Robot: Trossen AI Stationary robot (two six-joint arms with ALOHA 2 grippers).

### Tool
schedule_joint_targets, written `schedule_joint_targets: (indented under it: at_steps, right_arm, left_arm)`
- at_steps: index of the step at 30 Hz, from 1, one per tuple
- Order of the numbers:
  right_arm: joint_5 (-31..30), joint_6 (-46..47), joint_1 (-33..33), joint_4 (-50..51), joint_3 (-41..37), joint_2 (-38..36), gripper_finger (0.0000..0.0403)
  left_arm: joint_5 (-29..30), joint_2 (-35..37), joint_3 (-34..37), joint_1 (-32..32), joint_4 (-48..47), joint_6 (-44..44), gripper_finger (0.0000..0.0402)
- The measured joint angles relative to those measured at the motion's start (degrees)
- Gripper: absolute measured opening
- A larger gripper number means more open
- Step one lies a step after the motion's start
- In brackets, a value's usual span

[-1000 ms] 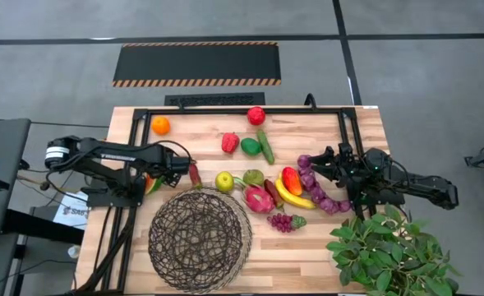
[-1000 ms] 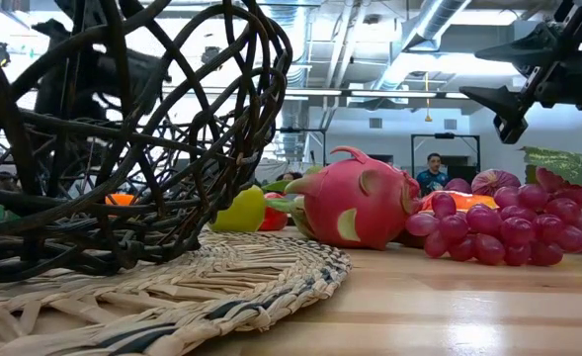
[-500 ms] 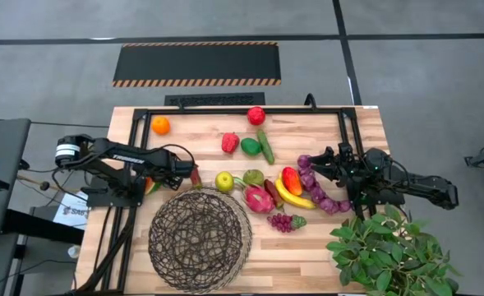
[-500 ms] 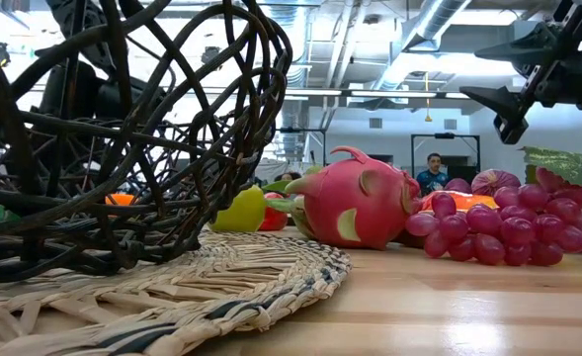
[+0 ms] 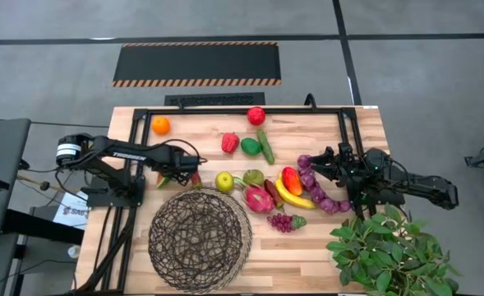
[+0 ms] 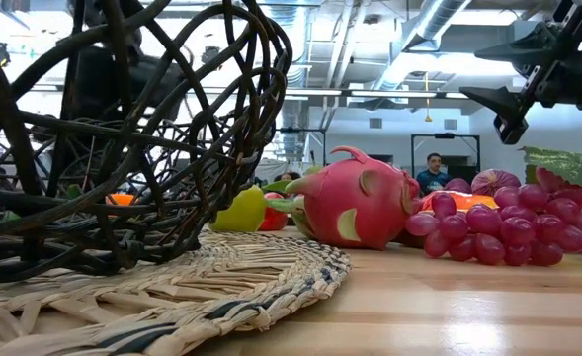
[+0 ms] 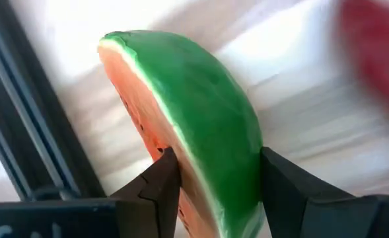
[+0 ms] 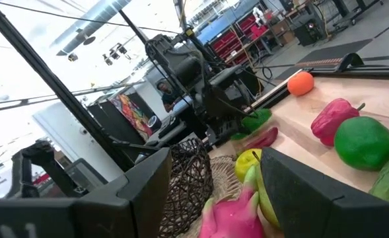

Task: Build produce basket
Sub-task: Put the watermelon into the woven basket

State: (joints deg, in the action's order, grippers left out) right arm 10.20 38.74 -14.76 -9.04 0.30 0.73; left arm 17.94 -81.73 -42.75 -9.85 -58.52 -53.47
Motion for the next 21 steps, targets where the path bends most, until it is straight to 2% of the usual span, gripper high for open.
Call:
schedule_joint_targets:
  at_steps: [9, 13, 17, 21]
  right_arm:
    - [-0.1, -0.1, 0.0, 0.0, 0.0, 0.0, 0.0255]
    - [-1.1, -0.2, 0.0, 0.2, 0.0, 0.0, 0.0255]
    - [-1.7, -0.2, 0.0, 0.5, 0.0, 0.0, 0.0255]
    - [-1.7, -0.2, 0.0, 0.9, 0.0, 0.0, 0.0255]
  left_arm:
    - [0.5, 0.0, -16.0, 0.1, -1.0, 13.2, 0.0142]
    - [-5.8, 0.0, -25.8, 1.4, -2.7, 19.9, 0.0144]
    - [-11.0, 0.1, -34.7, 3.9, -6.6, 23.1, 0.0141]
    - [-16.4, 0.1, -38.8, 9.3, -8.9, 23.3, 0.0141]
